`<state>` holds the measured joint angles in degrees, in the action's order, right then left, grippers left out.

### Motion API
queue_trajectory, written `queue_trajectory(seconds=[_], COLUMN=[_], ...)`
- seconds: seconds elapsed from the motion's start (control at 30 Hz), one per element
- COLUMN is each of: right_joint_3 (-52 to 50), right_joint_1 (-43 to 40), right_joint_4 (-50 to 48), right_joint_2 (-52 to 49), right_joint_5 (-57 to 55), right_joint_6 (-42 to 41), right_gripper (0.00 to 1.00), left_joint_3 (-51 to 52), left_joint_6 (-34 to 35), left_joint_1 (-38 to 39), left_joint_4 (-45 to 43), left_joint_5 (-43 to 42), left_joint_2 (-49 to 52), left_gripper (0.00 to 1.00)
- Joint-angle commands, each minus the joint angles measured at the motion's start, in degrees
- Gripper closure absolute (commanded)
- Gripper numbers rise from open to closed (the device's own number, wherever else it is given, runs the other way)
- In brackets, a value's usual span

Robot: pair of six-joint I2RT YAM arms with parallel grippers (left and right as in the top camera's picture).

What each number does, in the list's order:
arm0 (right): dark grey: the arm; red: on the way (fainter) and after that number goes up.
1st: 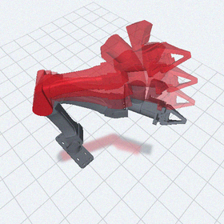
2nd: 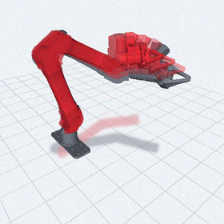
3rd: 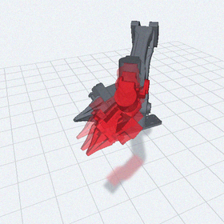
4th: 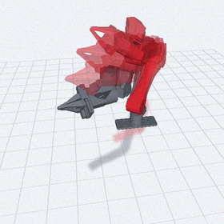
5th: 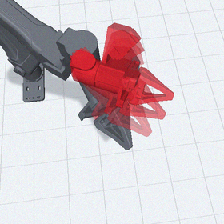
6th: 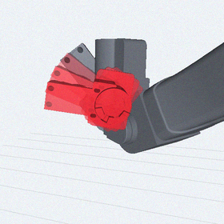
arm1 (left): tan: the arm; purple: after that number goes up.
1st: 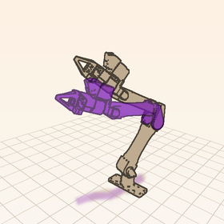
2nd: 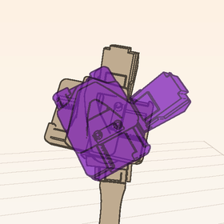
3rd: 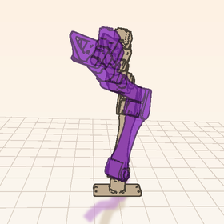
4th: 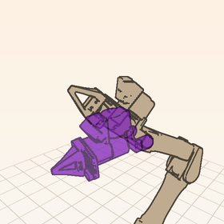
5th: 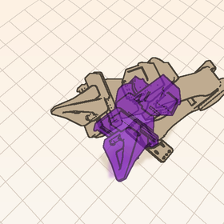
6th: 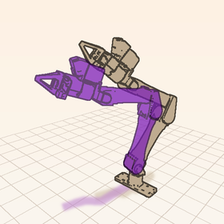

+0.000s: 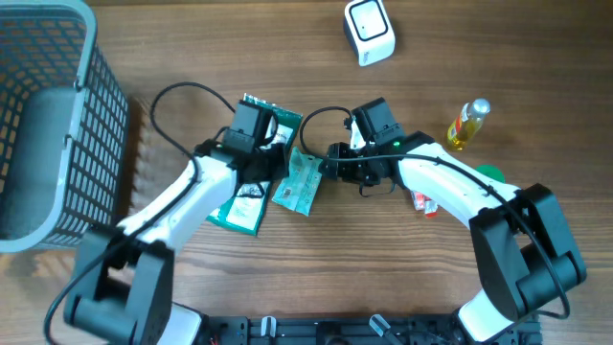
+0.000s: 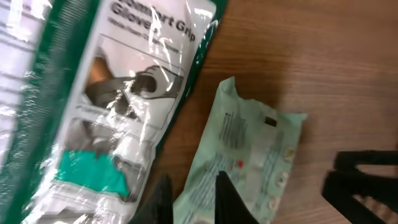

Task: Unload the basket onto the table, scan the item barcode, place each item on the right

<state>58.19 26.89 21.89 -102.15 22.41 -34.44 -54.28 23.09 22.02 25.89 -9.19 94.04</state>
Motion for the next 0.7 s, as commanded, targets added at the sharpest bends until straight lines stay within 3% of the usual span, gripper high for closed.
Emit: queue_trajectory(seconds=[0.0, 0.17, 0.37, 0.67], right_joint_3=[-0.6, -2.0, -7.9, -8.2], right_joint_1=[0.0, 0.1, 0.1, 0.1], right_joint_4=[0.0, -1.7, -10.7, -12.0], right_joint_2=[0.2, 0.2, 0.2, 0.2], right_joint_5=[0.7, 1.1, 4.6, 4.0], right_joint_6=[0.6, -0.3, -3.1, -3.1], right_gripper=[0.41, 0.41, 0.46, 0.45], left_joint_3=[-0.3, -0.3, -0.3, -2.0], left_joint_6=[0.8, 1.8, 1.8, 1.0], left_joint_1=[0.7, 0.7, 0.7, 0.6], left_joint_4=[-1.8, -3.5, -3.4, -3.8], left_joint_5=[0.7, -0.8, -0.8, -0.8], left_joint_2=[4.1, 8.0, 10.2, 4.0], left_gripper=[0.92, 0.92, 0.96, 0.96])
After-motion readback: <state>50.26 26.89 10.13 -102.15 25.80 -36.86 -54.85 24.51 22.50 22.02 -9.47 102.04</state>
